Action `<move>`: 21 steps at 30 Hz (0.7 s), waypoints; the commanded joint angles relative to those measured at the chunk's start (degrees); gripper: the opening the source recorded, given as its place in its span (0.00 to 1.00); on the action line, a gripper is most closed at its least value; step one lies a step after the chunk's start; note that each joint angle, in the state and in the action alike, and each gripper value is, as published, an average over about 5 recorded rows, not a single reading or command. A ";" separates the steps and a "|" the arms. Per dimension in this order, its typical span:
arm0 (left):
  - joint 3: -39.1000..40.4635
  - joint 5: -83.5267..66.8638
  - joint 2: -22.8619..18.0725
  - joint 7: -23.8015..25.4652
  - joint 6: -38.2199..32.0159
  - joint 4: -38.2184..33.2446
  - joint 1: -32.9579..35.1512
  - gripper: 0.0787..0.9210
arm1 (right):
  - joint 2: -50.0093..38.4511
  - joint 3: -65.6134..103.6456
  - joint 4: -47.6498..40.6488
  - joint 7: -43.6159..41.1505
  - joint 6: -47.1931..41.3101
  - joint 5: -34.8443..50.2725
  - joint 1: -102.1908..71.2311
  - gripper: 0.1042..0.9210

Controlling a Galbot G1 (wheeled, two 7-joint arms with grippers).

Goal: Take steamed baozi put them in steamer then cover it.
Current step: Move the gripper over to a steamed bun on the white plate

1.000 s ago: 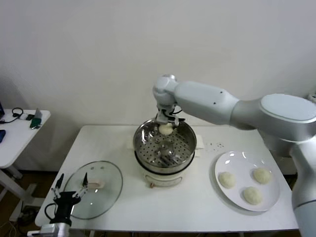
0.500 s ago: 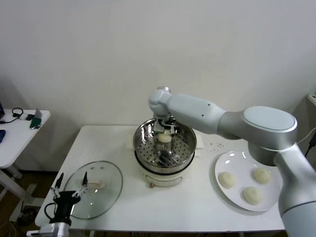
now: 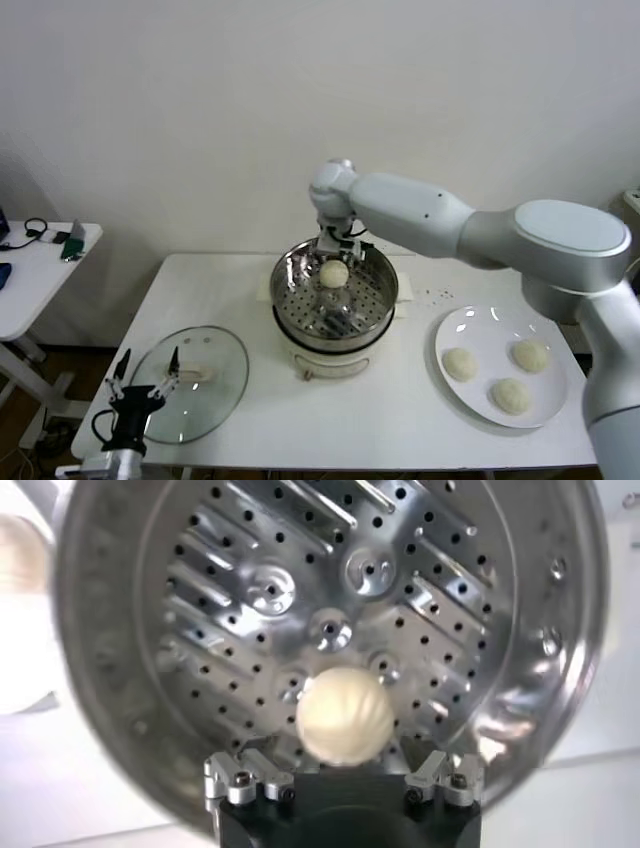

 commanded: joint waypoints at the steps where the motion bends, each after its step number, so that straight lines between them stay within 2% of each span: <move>1: 0.17 -0.01 0.10 0.03 -0.05 -0.41 0.19 0.88 | -13.47 -6.52 7.34 2.01 -7.83 20.77 11.42 0.88; 6: 0.59 0.04 0.17 0.11 -0.27 -0.34 0.22 0.88 | -24.64 -13.71 13.26 7.11 -19.42 31.32 15.58 0.88; 10: 1.06 0.15 0.17 0.13 -0.01 -0.41 0.03 0.88 | -33.58 -18.15 19.57 9.46 -33.94 36.15 17.20 0.88; 13: 1.33 0.27 0.11 0.13 0.18 -0.36 -0.12 0.88 | -38.93 -20.62 22.85 8.71 -38.63 38.73 17.56 0.88; 16: 1.46 0.35 -0.09 0.11 0.31 -0.49 -0.09 0.88 | -43.59 -22.16 25.85 8.48 -41.35 38.74 15.95 0.88; 21: 1.34 0.40 -0.14 0.08 0.38 -1.02 0.48 0.88 | -48.78 -17.35 27.82 7.91 -42.97 33.59 6.64 0.88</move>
